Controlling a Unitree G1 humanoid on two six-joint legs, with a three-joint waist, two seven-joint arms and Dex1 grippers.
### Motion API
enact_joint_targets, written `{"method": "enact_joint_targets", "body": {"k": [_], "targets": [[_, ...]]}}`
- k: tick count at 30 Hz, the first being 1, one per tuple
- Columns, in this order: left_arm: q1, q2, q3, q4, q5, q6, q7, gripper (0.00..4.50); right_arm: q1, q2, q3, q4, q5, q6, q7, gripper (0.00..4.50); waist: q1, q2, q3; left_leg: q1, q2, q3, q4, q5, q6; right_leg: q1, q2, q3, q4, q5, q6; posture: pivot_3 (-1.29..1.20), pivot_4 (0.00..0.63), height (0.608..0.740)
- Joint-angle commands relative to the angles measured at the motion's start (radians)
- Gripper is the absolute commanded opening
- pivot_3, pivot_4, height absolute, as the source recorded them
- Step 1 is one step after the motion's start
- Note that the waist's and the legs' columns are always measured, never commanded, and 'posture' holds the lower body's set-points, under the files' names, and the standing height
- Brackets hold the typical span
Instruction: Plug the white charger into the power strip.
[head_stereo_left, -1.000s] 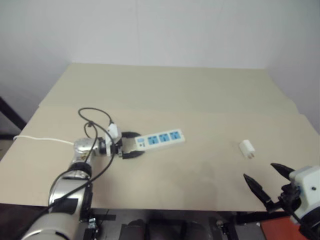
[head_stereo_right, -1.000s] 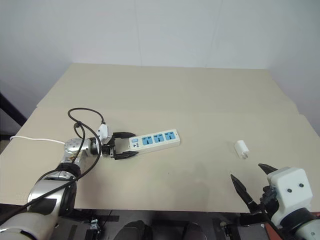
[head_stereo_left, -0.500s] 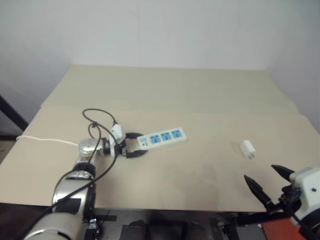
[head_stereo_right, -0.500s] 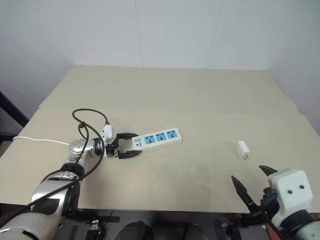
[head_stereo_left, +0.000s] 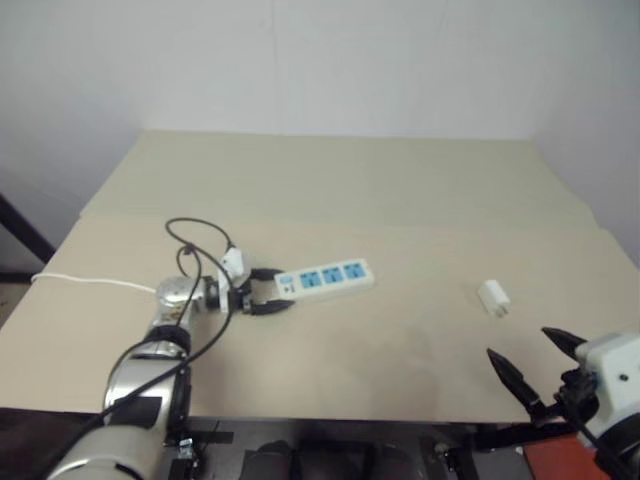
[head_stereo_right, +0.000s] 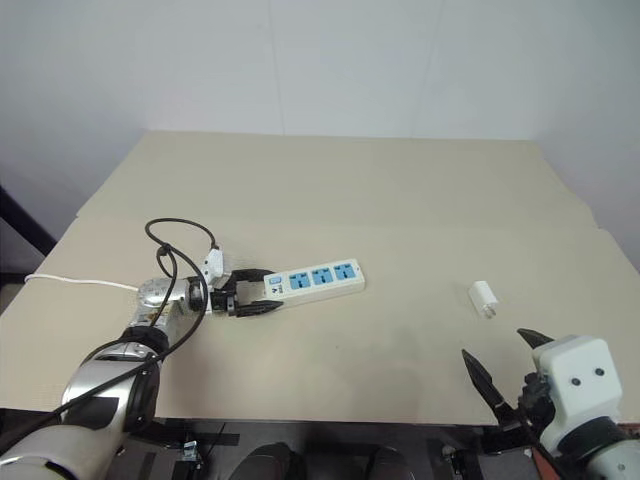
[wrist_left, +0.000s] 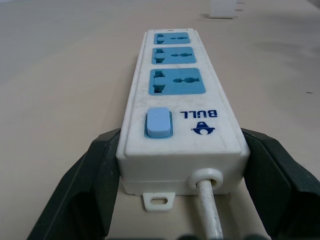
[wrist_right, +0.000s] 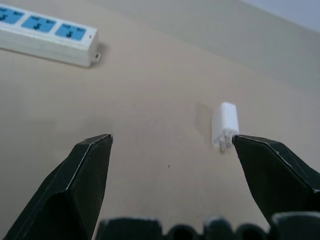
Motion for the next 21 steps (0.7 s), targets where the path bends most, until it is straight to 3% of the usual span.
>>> {"method": "enact_joint_targets", "body": {"k": [1, 4, 7, 9, 11, 13, 17, 21], "targets": [[0.014, -0.020, -0.015, -0.010, 0.009, 0.017, -0.077, 3.25, -0.044, -0.056, -0.074, -0.021, 0.058, 0.060, -0.008, 4.50, 0.001, 0.000, 0.000, 0.000, 0.000, 0.000, 0.000, 0.000, 0.000, 0.000, 0.000, 0.000, 0.000, 0.000, 0.000, 0.00, 0.150, 0.740], [0.012, -0.023, -0.030, -0.022, 0.024, 0.003, -0.097, 3.25, -0.135, -0.191, -0.144, 0.025, 0.152, 0.192, -0.002, 4.50, -0.002, 0.000, 0.000, -0.001, -0.001, 0.000, 0.001, -0.001, 0.002, 0.000, -0.001, 0.000, -0.001, 0.000, 0.001, 0.00, 0.150, 0.740], [0.013, -0.033, -0.041, -0.032, 0.032, -0.004, -0.097, 3.25, -0.304, -0.455, -0.138, 0.152, 0.228, 0.433, 0.011, 4.50, -0.003, 0.000, 0.000, -0.001, 0.000, 0.000, 0.004, -0.002, 0.004, 0.000, -0.001, 0.001, -0.001, 0.001, 0.001, 0.00, 0.150, 0.740], [0.016, -0.043, -0.047, -0.039, 0.033, -0.006, -0.096, 3.25, -0.454, -0.585, -0.105, 0.265, 0.297, 0.502, 0.031, 4.50, -0.004, 0.000, 0.001, -0.002, 0.000, 0.000, 0.005, -0.003, 0.004, 0.000, -0.001, 0.000, -0.002, 0.002, 0.001, 0.00, 0.150, 0.740], [0.023, -0.051, -0.055, -0.046, 0.038, -0.013, -0.093, 3.25, -0.724, -0.701, 0.065, 0.473, 0.370, 0.646, -0.004, 4.50, -0.001, 0.001, 0.001, -0.003, 0.000, 0.000, 0.004, -0.003, 0.004, -0.001, -0.002, 0.000, -0.003, 0.002, 0.002, 0.00, 0.150, 0.740], [0.028, -0.055, -0.063, -0.050, 0.043, -0.020, -0.088, 3.25, -0.955, -0.737, 0.229, 0.623, 0.389, 0.751, -0.019, 4.50, 0.002, 0.001, 0.000, -0.003, 0.001, -0.001, 0.004, -0.003, 0.004, -0.001, -0.002, -0.001, -0.006, 0.003, 0.001, 0.00, 0.150, 0.740], [0.038, -0.068, -0.068, -0.058, 0.043, -0.028, -0.078, 3.25, -1.354, -0.706, 0.590, 0.823, 0.288, 0.863, 0.061, 4.50, -0.003, 0.006, -0.003, -0.010, -0.001, -0.001, 0.004, -0.002, 0.004, -0.001, -0.003, -0.004, -0.014, 0.005, 0.002, 0.00, 0.150, 0.740], [0.049, -0.082, -0.072, -0.071, 0.038, -0.033, -0.077, 3.25, -1.569, -0.653, 0.843, 0.976, 0.161, 0.898, 0.148, 4.50, -0.002, 0.008, -0.004, -0.016, -0.006, 0.000, 0.007, -0.001, 0.003, -0.005, -0.009, -0.004, -0.014, 0.008, 0.007, 0.00, 0.150, 0.740]]}}
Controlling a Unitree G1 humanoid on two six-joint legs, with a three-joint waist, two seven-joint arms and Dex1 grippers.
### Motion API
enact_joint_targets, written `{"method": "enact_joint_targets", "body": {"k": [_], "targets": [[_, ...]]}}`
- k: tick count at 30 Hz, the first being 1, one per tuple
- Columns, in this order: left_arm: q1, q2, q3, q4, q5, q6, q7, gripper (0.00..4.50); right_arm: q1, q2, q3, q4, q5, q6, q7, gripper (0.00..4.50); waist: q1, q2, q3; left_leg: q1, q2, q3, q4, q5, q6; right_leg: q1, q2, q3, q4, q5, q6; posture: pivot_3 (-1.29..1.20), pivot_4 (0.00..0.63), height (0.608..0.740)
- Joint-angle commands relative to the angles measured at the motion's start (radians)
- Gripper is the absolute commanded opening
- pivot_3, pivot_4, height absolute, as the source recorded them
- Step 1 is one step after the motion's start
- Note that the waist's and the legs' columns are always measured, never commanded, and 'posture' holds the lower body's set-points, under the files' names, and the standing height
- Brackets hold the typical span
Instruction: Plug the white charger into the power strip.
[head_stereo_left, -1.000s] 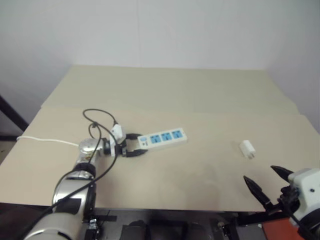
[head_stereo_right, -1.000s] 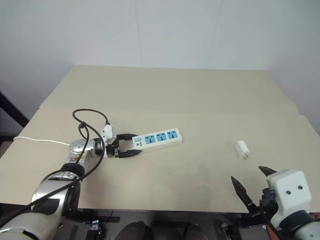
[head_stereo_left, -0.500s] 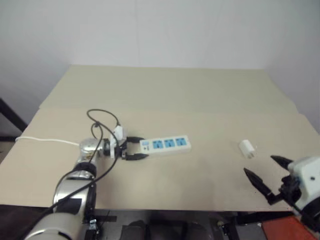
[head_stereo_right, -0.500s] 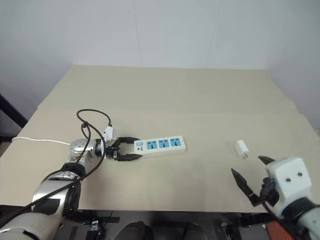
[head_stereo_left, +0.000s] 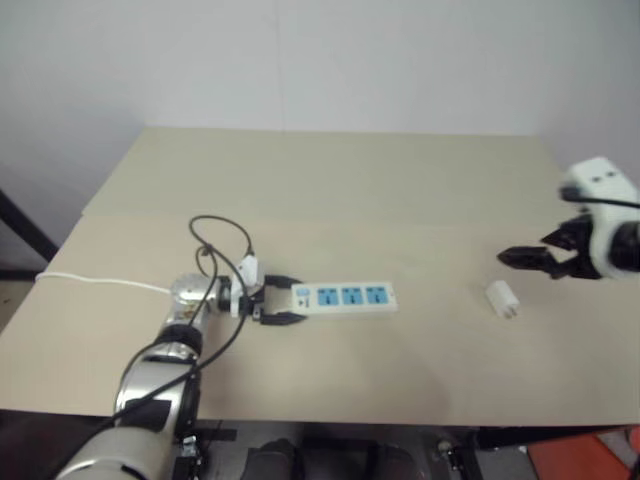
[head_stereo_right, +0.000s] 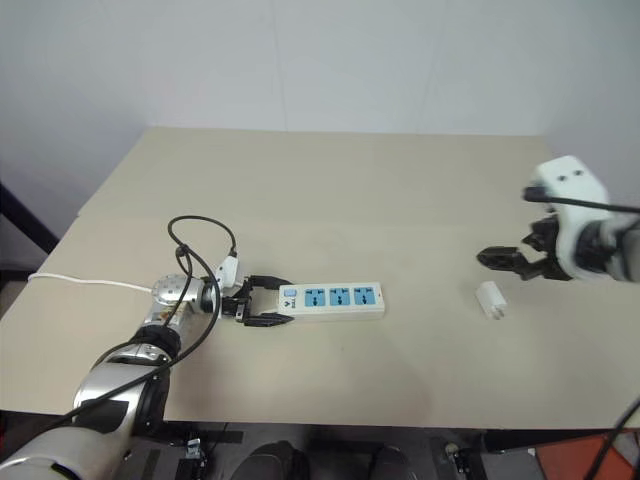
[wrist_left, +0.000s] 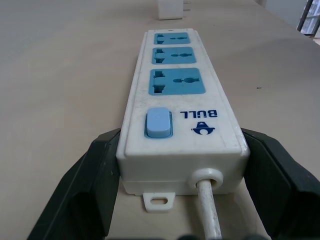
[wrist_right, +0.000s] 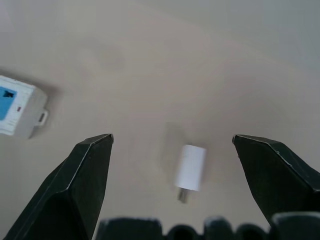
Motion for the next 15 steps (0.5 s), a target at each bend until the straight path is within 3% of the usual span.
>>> {"method": "enact_joint_targets", "body": {"k": [1, 8, 15], "targets": [[0.037, -0.030, -0.031, 0.008, 0.027, -0.004, 0.002, 3.25, -0.132, 0.017, 0.171, 0.114, -0.123, 0.018, 0.088, 4.50, 0.001, 0.000, 0.000, -0.001, -0.001, 0.000, 0.001, 0.000, 0.001, -0.001, -0.001, 0.001, 0.000, 0.001, 0.001, 0.00, 0.150, 0.740], [0.062, -0.040, -0.036, -0.017, 0.017, 0.000, -0.016, 3.25, -0.295, 0.085, 0.446, 0.376, -0.354, -0.086, 0.297, 4.50, -0.006, 0.001, -0.001, -0.003, -0.007, 0.001, 0.002, 0.000, 0.003, -0.002, -0.005, 0.002, -0.001, 0.004, 0.007, 0.00, 0.150, 0.740], [0.065, -0.045, -0.040, -0.029, 0.010, 0.002, -0.026, 3.25, -0.406, 0.184, 0.555, 0.632, -0.539, -0.205, 0.472, 4.50, -0.019, 0.005, -0.002, -0.003, -0.008, 0.001, 0.002, 0.000, 0.003, -0.002, -0.005, 0.002, 0.000, 0.005, 0.009, 0.00, 0.150, 0.740]]}}
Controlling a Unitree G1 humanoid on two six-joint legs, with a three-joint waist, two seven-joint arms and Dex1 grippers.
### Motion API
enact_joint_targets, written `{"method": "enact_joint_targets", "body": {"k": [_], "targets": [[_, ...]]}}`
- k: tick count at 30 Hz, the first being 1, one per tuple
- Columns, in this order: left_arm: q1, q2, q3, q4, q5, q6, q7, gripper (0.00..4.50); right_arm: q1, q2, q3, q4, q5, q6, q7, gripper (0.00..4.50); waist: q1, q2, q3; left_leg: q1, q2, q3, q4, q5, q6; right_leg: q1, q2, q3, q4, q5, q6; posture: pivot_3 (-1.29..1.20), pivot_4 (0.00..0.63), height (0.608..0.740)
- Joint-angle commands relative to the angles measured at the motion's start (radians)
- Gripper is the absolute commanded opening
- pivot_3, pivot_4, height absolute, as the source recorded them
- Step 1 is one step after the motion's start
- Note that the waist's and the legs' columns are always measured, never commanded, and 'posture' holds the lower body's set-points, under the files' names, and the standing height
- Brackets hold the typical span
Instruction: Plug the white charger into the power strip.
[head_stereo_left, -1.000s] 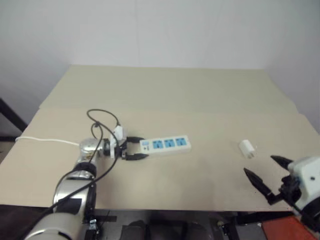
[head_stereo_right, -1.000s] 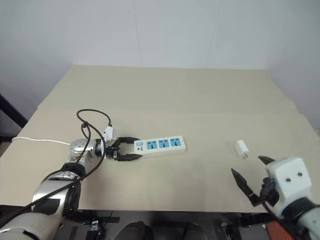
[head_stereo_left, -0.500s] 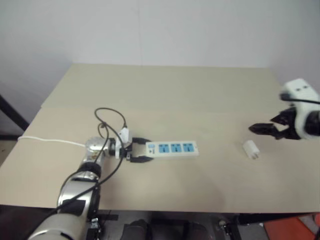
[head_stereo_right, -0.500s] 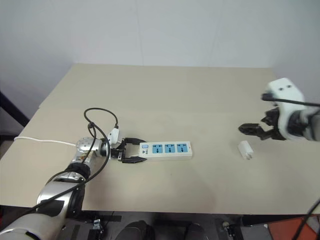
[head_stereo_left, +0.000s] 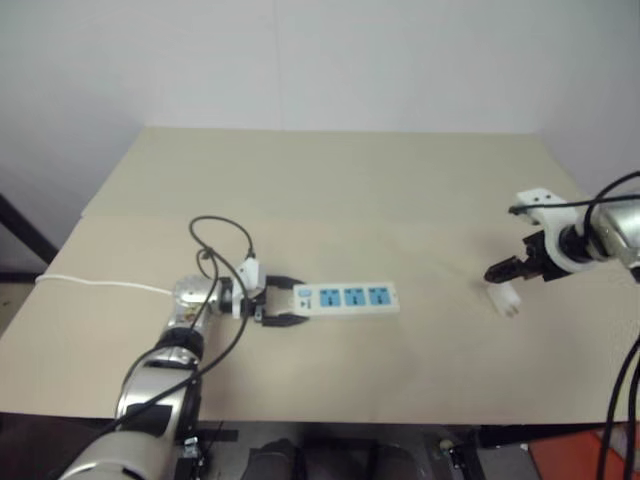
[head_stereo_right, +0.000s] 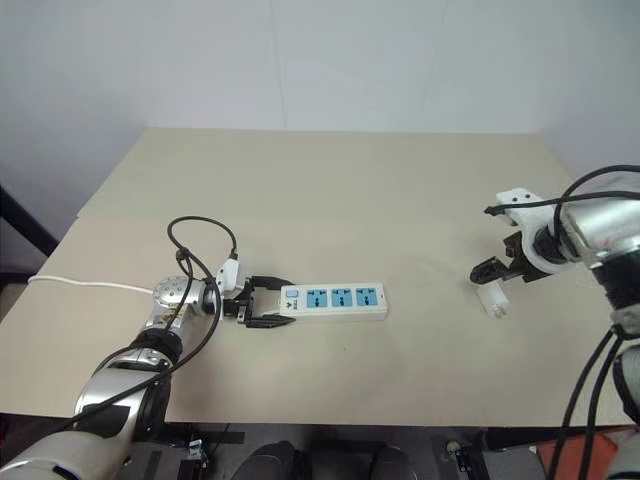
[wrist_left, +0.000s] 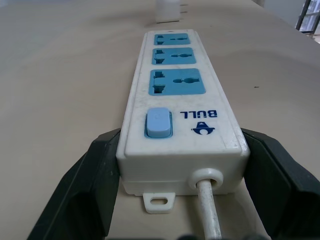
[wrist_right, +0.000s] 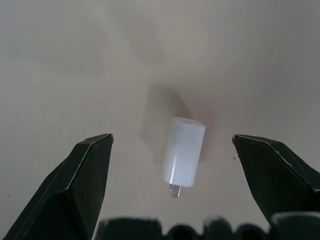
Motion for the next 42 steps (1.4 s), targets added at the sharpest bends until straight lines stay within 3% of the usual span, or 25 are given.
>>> {"method": "enact_joint_targets", "body": {"k": [1, 10, 30, 33, 42], "targets": [[0.035, -0.030, -0.035, 0.015, 0.021, 0.013, -0.021, 3.25, -0.071, 0.033, 0.013, 0.123, -0.098, -0.068, 0.072, 4.50, -0.005, 0.000, 0.000, 0.000, 0.000, 0.000, 0.000, 0.000, 0.000, 0.000, 0.000, 0.000, 0.000, 0.000, 0.000, 0.00, 0.150, 0.740], [0.045, -0.031, -0.034, -0.009, 0.012, 0.017, -0.038, 3.25, -0.103, 0.130, 0.023, 0.353, -0.271, -0.177, 0.206, 4.50, -0.010, 0.002, 0.000, 0.000, -0.001, 0.000, 0.000, 0.001, -0.001, 0.001, 0.000, 0.000, 0.000, 0.001, 0.002, 0.00, 0.150, 0.740], [0.072, -0.008, -0.037, -0.069, -0.011, 0.045, -0.044, 3.25, -0.060, 0.250, -0.092, 0.553, -0.409, -0.271, 0.223, 4.50, -0.024, 0.006, 0.001, 0.000, -0.002, 0.000, 0.000, 0.002, -0.004, 0.001, 0.000, 0.000, 0.000, 0.001, 0.002, 0.00, 0.150, 0.740], [0.078, -0.006, -0.037, -0.075, -0.012, 0.045, -0.043, 3.25, -0.057, 0.260, -0.106, 0.571, -0.423, -0.289, 0.224, 3.95, -0.027, 0.006, 0.000, 0.001, -0.002, 0.000, -0.001, 0.002, -0.004, 0.001, 0.000, 0.000, 0.000, 0.001, 0.002, 0.00, 0.150, 0.740], [0.095, -0.004, -0.040, -0.097, -0.016, 0.049, -0.036, 3.25, -0.059, 0.281, -0.122, 0.598, -0.465, -0.312, 0.246, 1.10, -0.032, 0.006, 0.000, 0.001, -0.002, 0.000, -0.001, 0.003, -0.004, 0.002, 0.000, 0.000, 0.000, 0.001, 0.002, 0.00, 0.150, 0.740]]}}
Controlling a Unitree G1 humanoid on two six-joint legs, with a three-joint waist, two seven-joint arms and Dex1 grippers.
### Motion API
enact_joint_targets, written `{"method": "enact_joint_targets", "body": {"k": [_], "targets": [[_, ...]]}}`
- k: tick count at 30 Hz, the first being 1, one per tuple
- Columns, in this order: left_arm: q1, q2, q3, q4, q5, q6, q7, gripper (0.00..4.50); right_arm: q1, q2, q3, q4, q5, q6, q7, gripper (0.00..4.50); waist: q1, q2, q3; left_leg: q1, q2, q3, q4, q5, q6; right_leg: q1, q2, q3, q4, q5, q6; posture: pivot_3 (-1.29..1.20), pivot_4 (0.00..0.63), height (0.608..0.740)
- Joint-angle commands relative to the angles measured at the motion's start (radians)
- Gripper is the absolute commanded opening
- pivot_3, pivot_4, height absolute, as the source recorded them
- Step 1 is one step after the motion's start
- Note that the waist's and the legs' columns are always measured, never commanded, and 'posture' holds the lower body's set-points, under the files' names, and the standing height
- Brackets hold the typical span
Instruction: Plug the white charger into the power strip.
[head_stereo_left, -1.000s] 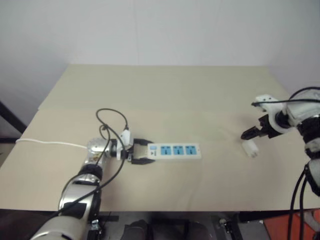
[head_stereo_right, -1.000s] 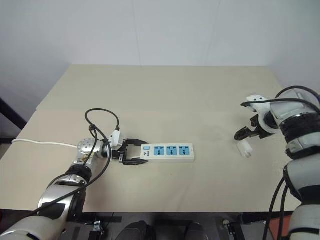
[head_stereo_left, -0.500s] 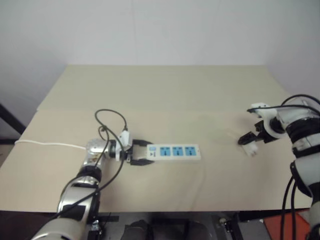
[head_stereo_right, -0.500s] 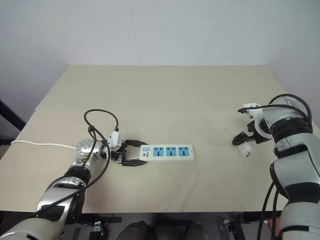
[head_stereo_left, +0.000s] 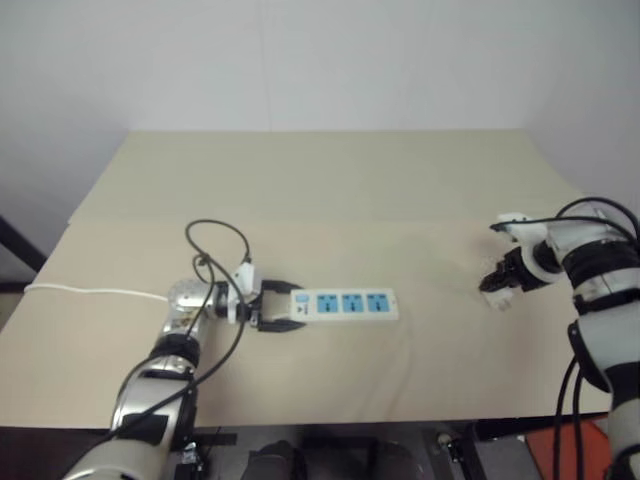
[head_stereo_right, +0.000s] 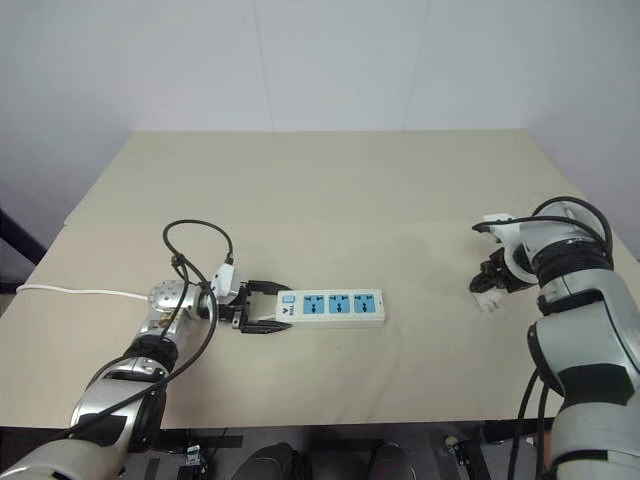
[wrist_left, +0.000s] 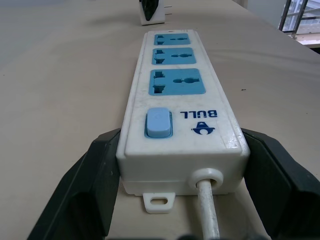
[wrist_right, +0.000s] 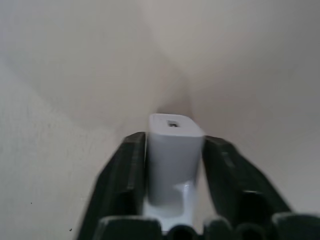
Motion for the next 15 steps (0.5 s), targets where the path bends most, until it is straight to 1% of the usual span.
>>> {"method": "enact_joint_targets", "body": {"k": [1, 6, 7, 9, 12, 13, 15], "targets": [[0.034, -0.019, -0.034, 0.005, 0.013, 0.009, -0.010, 3.25, -0.004, -0.005, -0.023, 0.004, -0.030, -0.020, 0.015, 1.10, 0.000, 0.000, 0.000, 0.000, 0.000, 0.000, 0.000, 0.000, 0.000, 0.000, 0.000, 0.000, 0.000, 0.000, 0.000, 0.00, 0.150, 0.740], [0.037, -0.021, -0.035, -0.005, 0.008, 0.017, -0.010, 3.25, 0.007, -0.021, -0.023, -0.057, -0.047, -0.008, 0.035, 1.10, 0.000, 0.000, 0.000, 0.000, 0.000, 0.000, 0.000, 0.000, 0.000, 0.000, 0.000, 0.000, 0.000, 0.000, 0.000, 0.00, 0.150, 0.740], [0.037, -0.022, -0.034, -0.009, 0.005, 0.022, -0.014, 3.25, 0.015, -0.032, -0.028, -0.094, -0.048, 0.001, 0.038, 1.10, 0.000, 0.000, 0.000, 0.001, 0.000, 0.000, 0.000, 0.000, 0.000, 0.000, 0.000, 0.000, 0.000, 0.000, 0.000, 0.00, 0.150, 0.740], [0.035, -0.020, -0.040, -0.025, -0.014, 0.045, -0.018, 3.25, 0.051, -0.076, -0.062, -0.254, -0.024, 0.033, 0.050, 1.10, 0.001, 0.001, 0.000, 0.000, 0.000, 0.000, 0.000, 0.000, 0.000, 0.000, 0.000, 0.000, 0.000, 0.000, 0.000, 0.00, 0.150, 0.740], [0.041, 0.002, -0.092, -0.073, -0.057, 0.094, -0.019, 3.25, 0.146, -0.143, -0.183, -0.572, 0.057, 0.113, 0.055, 1.10, 0.003, 0.003, 0.001, -0.001, 0.000, 0.000, 0.000, 0.000, 0.000, -0.001, -0.001, 0.000, 0.000, 0.000, 0.000, 0.00, 0.150, 0.740], [0.043, 0.013, -0.115, -0.089, -0.070, 0.105, -0.019, 3.25, 0.195, -0.151, -0.273, -0.694, 0.113, 0.131, 0.053, 1.10, 0.003, 0.003, 0.001, -0.002, 0.000, 0.000, 0.000, 0.000, 0.000, -0.002, 0.000, 0.000, 0.000, 0.000, 0.001, 0.00, 0.150, 0.740], [0.044, 0.029, -0.147, -0.107, -0.091, 0.115, -0.019, 3.25, 0.290, -0.132, -0.456, -0.913, 0.211, 0.174, 0.026, 1.10, 0.002, 0.003, 0.001, -0.001, 0.001, 0.000, 0.000, 0.000, 0.000, -0.002, 0.000, 0.000, 0.000, 0.000, 0.001, 0.00, 0.150, 0.740]]}}
